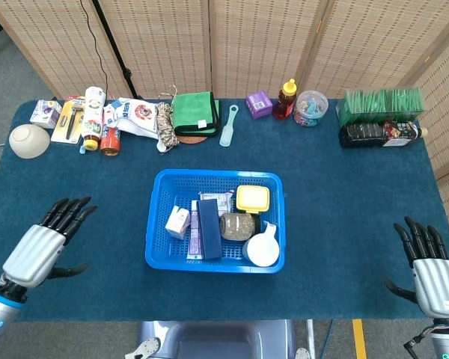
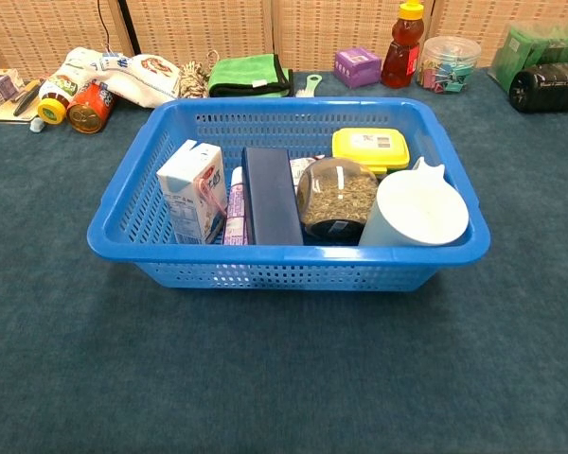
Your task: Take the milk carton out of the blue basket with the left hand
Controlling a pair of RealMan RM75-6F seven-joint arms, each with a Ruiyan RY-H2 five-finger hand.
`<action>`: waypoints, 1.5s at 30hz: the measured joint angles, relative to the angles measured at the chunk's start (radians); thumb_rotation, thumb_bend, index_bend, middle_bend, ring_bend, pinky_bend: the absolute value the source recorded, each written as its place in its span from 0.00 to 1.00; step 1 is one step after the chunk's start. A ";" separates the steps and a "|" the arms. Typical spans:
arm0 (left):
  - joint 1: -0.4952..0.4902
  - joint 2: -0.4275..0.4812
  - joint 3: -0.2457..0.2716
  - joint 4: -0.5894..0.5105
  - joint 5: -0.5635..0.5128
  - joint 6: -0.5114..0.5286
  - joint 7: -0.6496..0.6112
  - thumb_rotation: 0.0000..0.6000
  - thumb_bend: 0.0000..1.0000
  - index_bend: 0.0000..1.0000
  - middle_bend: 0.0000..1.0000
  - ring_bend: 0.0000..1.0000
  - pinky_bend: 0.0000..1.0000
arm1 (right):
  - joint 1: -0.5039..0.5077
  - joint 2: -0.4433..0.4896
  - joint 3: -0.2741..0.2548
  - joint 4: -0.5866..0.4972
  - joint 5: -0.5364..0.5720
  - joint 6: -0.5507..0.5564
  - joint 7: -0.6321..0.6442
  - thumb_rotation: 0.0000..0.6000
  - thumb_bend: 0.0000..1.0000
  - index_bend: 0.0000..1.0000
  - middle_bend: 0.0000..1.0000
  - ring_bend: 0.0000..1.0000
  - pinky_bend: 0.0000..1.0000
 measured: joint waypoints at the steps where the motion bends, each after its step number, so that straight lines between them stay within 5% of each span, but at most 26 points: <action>1: -0.020 0.000 -0.011 -0.019 0.000 -0.020 0.020 1.00 0.00 0.00 0.00 0.00 0.00 | 0.001 0.000 0.001 0.000 0.002 -0.003 0.002 1.00 0.00 0.00 0.00 0.00 0.00; 9: -0.148 -0.061 -0.086 -0.096 -0.121 -0.182 0.183 1.00 0.00 0.00 0.00 0.00 0.00 | 0.011 0.004 0.004 0.003 0.018 -0.023 0.018 1.00 0.00 0.00 0.00 0.00 0.00; 22: -0.386 -0.329 -0.186 -0.029 -0.538 -0.345 0.486 1.00 0.00 0.00 0.00 0.00 0.00 | 0.021 0.005 0.004 0.010 0.032 -0.044 0.038 1.00 0.00 0.00 0.00 0.00 0.00; 31: -0.494 -0.473 -0.190 0.079 -0.748 -0.348 0.605 1.00 0.00 0.00 0.00 0.00 0.00 | 0.031 0.003 0.011 0.016 0.059 -0.066 0.044 1.00 0.00 0.00 0.00 0.00 0.00; 40: -0.541 -0.517 -0.167 0.131 -0.836 -0.319 0.647 1.00 0.00 0.00 0.00 0.00 0.01 | 0.040 -0.001 0.016 0.018 0.068 -0.076 0.040 1.00 0.00 0.00 0.00 0.00 0.00; 45: -0.552 -0.528 -0.149 0.151 -0.857 -0.308 0.650 1.00 0.00 0.00 0.01 0.06 0.21 | 0.044 -0.006 0.018 0.021 0.072 -0.079 0.040 1.00 0.00 0.00 0.00 0.00 0.00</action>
